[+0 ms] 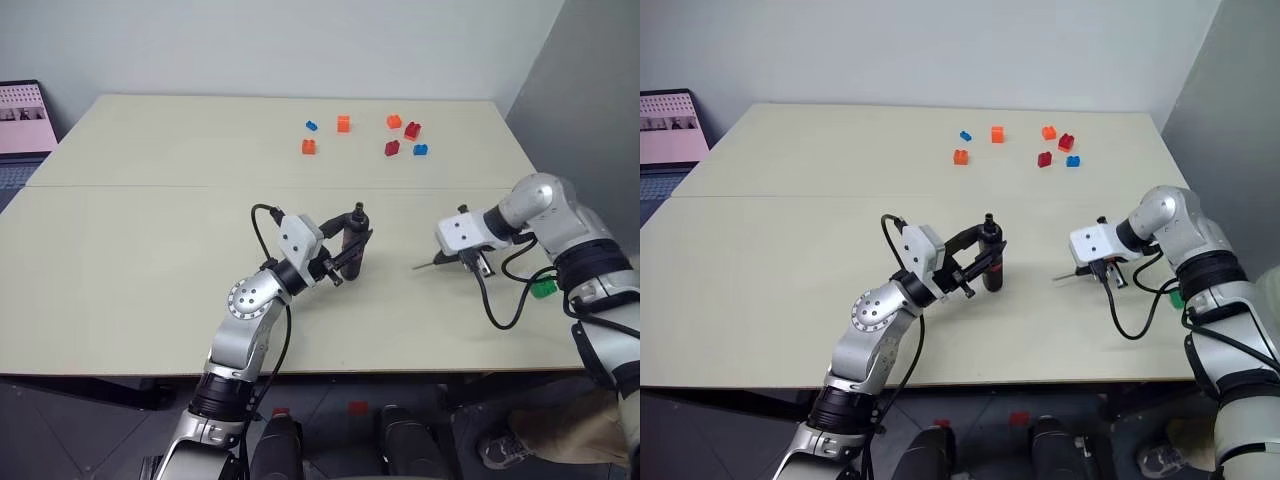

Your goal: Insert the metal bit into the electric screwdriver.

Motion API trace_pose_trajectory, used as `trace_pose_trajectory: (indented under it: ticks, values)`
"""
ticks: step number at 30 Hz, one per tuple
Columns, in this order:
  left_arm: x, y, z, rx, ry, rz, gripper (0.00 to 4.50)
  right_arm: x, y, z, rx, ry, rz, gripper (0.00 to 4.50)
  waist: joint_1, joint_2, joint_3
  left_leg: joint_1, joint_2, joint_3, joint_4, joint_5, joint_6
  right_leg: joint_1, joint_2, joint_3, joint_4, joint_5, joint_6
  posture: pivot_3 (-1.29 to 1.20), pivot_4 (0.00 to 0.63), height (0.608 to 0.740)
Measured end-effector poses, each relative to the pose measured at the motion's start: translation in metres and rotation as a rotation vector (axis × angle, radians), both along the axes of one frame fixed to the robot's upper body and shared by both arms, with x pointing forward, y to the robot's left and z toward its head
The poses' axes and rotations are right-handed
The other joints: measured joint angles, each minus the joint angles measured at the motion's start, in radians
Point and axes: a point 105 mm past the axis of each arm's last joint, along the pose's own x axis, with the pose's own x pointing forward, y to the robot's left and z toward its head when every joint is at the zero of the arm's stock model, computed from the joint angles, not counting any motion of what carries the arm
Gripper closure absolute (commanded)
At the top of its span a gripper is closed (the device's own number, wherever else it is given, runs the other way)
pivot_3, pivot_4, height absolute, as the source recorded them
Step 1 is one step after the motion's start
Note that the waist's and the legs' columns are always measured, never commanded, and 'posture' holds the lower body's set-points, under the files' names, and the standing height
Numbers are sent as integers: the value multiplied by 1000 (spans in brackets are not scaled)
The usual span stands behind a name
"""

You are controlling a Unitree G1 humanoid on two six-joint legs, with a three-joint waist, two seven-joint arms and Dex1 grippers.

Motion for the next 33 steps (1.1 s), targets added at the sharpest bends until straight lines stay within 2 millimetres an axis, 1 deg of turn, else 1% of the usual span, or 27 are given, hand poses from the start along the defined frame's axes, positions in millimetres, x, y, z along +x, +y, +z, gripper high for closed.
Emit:
trace_pose_trajectory:
  ticks: [4, 6, 8, 11, 15, 19, 23, 26, 33]
  values:
    - [0, -3, 5, -33, -9, 24, 2857, -10, 10, 24, 270, 5, -96, 4500, 7, 0, 0, -1, 0, 0, 0, 0, 0, 0, 0, 0, 0, 0, -1, 0, 150, 740]
    - [1, -3, 5, -34, -11, 35, 2857, -15, 13, 34, 387, 11, -143, 4500, 10, 0, 0, -1, 0, 0, 1, 0, 0, 0, 0, 0, 0, -1, -1, 0, 150, 740]
    - [2, -1, 4, -32, -10, 56, 2857, -18, 16, 46, 547, 28, -218, 4500, 13, 0, 0, -1, 0, 0, 1, 0, 0, 0, 0, 0, 0, -1, -1, 0, 150, 740]
    - [3, 1, -1, -28, 2, 73, 2857, -24, 28, 66, 794, 61, -291, 4500, 11, 0, 0, -1, 0, 0, 1, 0, 0, -1, 0, 0, 0, 0, -1, 0, 150, 740]
    - [2, 3, -4, -26, 1, 91, 2857, -34, 48, 88, 1028, 97, -323, 4500, 13, 0, 0, -1, 0, -1, 1, 0, 0, -1, 0, 0, 0, 0, -1, 0, 150, 740]
    - [2, 5, -6, -26, -9, 103, 2857, -38, 61, 101, 1154, 109, -345, 4500, 14, 0, 0, -1, 0, -1, 1, 0, 0, 0, 0, 0, 0, -1, -1, 0, 150, 740]
    - [3, 5, -6, -28, -14, 116, 2857, -40, 72, 107, 1223, 108, -362, 4500, 12, 0, 0, -1, 0, -1, 1, 0, 0, -1, 0, 0, 0, -1, -1, 0, 150, 740]
    - [2, 5, -6, -25, -18, 118, 2857, -42, 80, 106, 1224, 112, -355, 4500, 11, 0, 0, -1, 0, -1, 1, 0, 0, -1, 0, 0, 0, -1, -1, 0, 150, 740]
    - [3, 5, -6, -24, -19, 123, 2857, -40, 82, 104, 1237, 92, -386, 4500, 8, 0, 0, -1, 0, -1, 0, 0, 0, -1, 0, 0, 0, -1, -1, 0, 150, 740]
